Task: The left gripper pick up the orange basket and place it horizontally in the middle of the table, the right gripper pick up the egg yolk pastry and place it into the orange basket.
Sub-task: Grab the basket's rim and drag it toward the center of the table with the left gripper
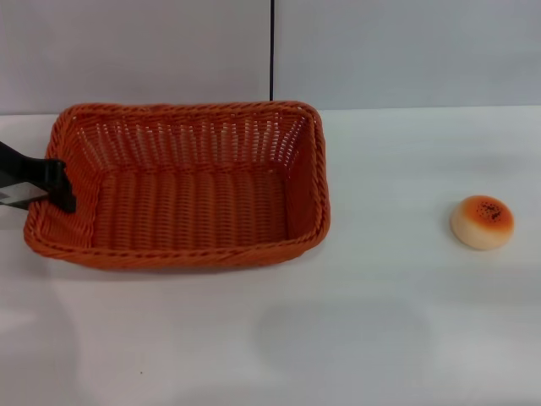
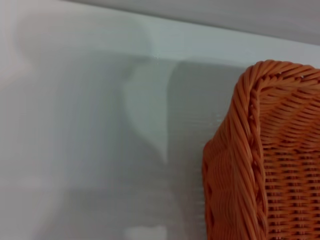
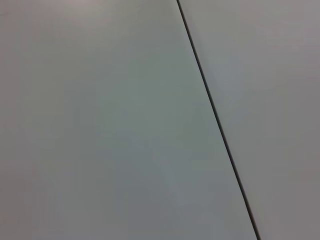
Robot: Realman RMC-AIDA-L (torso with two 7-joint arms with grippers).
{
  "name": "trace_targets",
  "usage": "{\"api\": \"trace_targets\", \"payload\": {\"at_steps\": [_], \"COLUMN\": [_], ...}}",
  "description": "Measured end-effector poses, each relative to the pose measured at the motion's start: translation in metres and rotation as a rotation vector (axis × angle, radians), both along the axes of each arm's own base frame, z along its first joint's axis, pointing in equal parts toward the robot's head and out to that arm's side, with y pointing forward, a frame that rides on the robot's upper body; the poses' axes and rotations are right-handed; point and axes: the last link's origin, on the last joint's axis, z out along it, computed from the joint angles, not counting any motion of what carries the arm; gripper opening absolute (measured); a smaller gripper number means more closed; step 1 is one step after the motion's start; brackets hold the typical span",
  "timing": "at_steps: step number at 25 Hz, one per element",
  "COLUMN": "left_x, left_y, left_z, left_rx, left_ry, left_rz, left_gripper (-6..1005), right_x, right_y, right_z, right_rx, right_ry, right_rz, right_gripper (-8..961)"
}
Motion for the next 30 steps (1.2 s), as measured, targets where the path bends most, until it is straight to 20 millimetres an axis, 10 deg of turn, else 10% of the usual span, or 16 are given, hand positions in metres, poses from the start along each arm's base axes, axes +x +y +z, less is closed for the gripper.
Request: {"api": "trace_targets", "payload": {"at_steps": [25,30], "left_x": [0.0034,0.0046], "left_y": [0.0069,0.0064], "left_z": [0.0048,0.0069], "left_rx": [0.022,0.021], "left_ry": [0.046,0.049], "left_rz": [-0.060,-0.065], "left_gripper": [128,310], "right_x": [0.0020,0.0020], "right_y": [-0.0044,-0.0047], "right_z": [-0.0038,-0.0046], "right_rx": [-0.008,-0.012], "right_ry": [0.000,-0.001], "right_rz": [-0.008,-0.008], "right_gripper": [451,451]}}
